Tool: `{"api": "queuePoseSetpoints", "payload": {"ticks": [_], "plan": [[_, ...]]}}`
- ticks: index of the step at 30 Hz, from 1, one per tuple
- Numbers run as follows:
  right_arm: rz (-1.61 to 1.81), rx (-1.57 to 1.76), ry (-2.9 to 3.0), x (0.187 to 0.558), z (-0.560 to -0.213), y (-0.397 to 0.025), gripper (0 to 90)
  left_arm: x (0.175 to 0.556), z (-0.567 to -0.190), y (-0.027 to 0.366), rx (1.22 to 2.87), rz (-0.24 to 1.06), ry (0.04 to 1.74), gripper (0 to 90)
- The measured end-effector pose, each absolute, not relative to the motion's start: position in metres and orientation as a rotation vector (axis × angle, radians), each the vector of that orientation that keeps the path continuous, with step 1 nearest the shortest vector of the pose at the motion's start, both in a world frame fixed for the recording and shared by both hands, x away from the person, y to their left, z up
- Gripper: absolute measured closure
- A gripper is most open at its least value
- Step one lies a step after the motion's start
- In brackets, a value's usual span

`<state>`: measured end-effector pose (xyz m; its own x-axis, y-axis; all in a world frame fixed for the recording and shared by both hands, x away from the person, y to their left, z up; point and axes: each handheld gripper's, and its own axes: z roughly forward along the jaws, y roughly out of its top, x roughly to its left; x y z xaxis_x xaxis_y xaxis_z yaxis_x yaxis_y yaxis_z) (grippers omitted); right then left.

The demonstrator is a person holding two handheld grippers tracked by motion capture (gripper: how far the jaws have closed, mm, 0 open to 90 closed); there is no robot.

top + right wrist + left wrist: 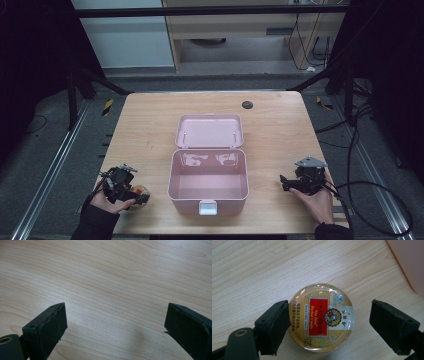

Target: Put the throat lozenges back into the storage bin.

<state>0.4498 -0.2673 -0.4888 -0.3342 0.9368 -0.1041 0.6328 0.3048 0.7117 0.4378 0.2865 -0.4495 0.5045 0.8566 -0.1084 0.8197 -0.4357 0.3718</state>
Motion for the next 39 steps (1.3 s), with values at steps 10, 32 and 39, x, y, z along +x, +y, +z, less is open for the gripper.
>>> {"api": "queuePoseSetpoints", "payload": {"ticks": [10,32,39], "plan": [[0.776,1.384,2.079,0.450,-0.490,-0.267,4.7,0.438,-0.450,0.287,2.367,0.147,1.390,14.8],[0.760,1.369,2.110,0.451,-0.492,-0.265,4.0,0.438,-0.456,0.301,2.537,0.135,1.070,11.1],[0.757,1.360,2.112,0.451,-0.492,-0.264,4.0,0.438,-0.459,0.306,2.558,0.114,0.904,8.9]]}}
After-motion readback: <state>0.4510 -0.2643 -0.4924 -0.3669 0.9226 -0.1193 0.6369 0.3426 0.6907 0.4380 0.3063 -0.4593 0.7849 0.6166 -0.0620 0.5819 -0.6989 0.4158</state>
